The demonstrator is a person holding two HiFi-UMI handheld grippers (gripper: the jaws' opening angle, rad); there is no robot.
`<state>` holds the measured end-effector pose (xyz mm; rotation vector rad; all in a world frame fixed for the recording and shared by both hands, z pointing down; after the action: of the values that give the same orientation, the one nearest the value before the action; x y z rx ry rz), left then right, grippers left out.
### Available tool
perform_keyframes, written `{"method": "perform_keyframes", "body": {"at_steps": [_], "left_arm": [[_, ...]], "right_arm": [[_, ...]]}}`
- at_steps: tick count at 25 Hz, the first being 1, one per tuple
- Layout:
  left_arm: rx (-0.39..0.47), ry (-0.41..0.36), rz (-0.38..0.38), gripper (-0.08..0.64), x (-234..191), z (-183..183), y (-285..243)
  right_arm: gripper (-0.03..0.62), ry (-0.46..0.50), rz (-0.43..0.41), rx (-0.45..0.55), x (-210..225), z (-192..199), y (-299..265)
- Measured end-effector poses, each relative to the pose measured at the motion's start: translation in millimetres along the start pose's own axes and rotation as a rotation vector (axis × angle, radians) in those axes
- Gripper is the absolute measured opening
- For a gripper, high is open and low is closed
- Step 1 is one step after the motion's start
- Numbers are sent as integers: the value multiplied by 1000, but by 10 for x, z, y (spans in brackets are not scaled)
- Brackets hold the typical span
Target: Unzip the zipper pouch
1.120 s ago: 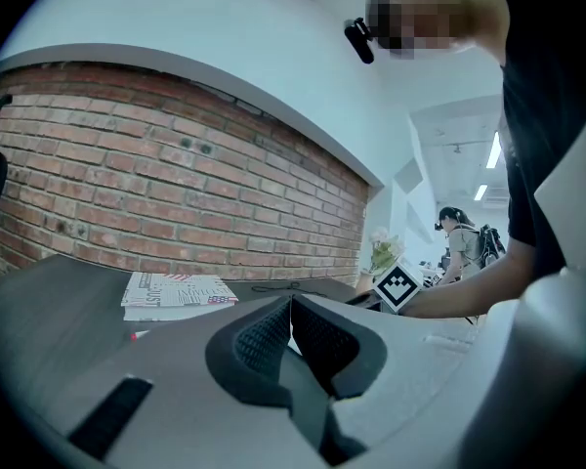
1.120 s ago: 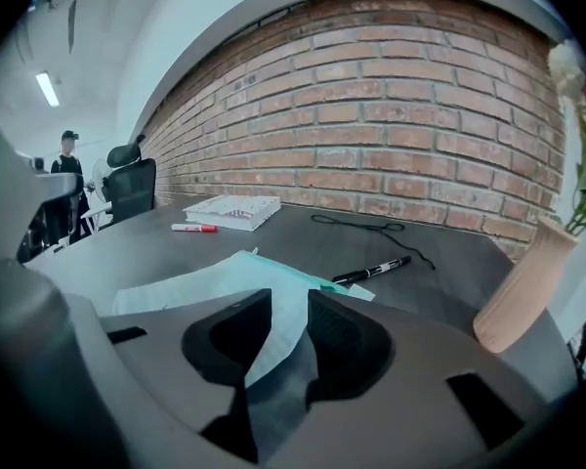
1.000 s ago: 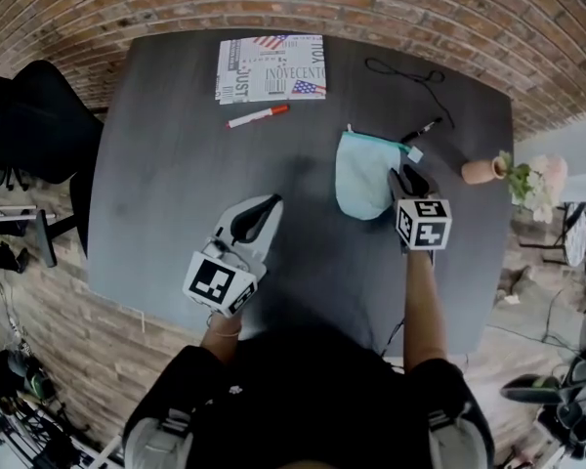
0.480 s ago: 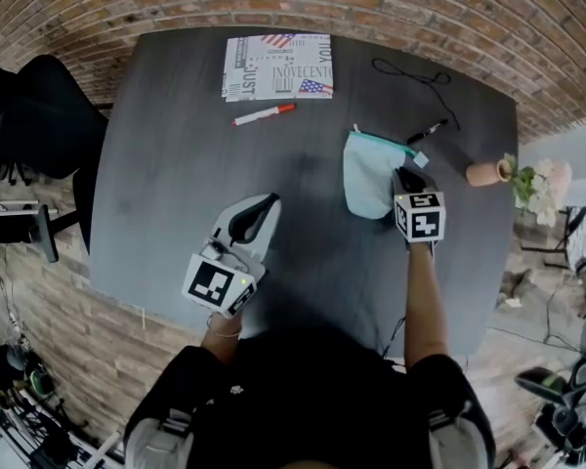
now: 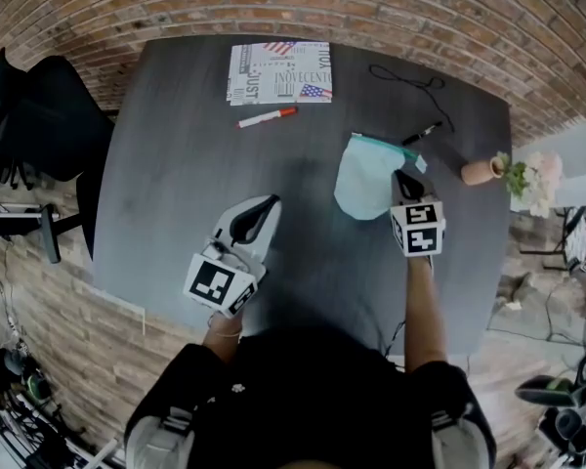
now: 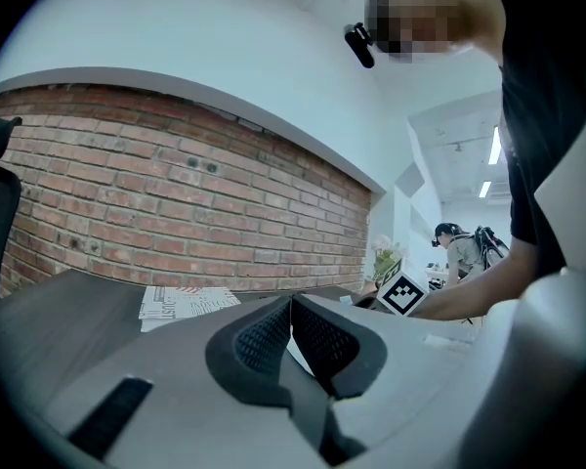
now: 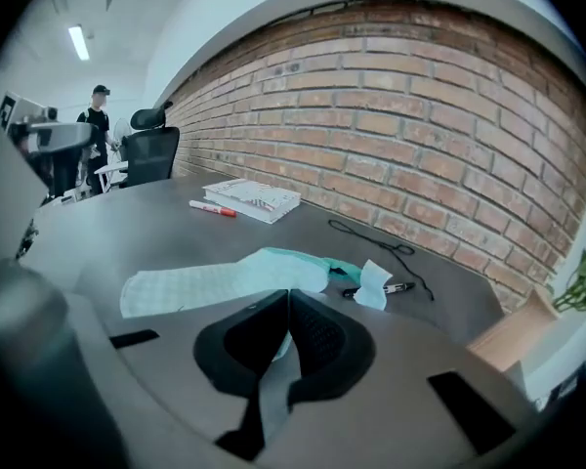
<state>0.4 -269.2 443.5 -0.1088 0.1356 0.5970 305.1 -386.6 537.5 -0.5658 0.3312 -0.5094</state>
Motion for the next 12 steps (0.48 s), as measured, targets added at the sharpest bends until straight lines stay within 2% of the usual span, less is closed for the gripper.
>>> {"method": "perform_keyframes", "body": {"at_steps": [12], "left_arm": [[23,-25,44,6,358,-135,284]], "right_arm": [[5,104,-9,159,-341,-366,868]]}}
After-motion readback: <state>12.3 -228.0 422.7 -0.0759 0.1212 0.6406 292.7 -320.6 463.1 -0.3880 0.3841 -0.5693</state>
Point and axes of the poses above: the fingertips, and each gripper's own axes: y backward along the fingers, x to its right, z out of its underside, the point moved 8 cm from there along y, backward along the fingers, and after that the axes turned 4 degrees about x, right-handed, at the moved point
